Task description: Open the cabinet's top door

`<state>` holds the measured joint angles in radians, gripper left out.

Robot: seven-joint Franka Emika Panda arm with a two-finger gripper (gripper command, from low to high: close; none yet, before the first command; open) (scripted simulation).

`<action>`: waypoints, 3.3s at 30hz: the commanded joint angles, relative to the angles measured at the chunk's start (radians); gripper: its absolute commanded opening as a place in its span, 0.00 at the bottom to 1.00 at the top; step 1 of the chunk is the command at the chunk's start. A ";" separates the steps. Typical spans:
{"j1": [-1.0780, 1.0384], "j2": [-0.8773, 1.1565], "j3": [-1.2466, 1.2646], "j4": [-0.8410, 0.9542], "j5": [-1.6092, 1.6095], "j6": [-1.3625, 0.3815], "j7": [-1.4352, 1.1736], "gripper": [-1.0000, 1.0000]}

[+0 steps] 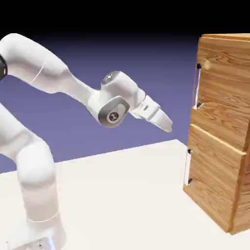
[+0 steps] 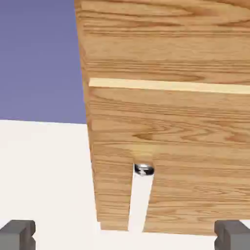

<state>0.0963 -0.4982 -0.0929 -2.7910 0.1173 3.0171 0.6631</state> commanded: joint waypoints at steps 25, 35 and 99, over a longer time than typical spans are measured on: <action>0.781 0.666 -0.861 0.176 1.087 -0.185 -0.722 1.00; 1.094 0.932 -1.206 0.247 1.522 -0.258 -1.011 1.00; 1.625 0.927 -2.543 0.405 1.509 -1.799 -1.903 0.00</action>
<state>1.7208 0.4291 -2.6363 -2.3861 1.6257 1.2173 -1.2406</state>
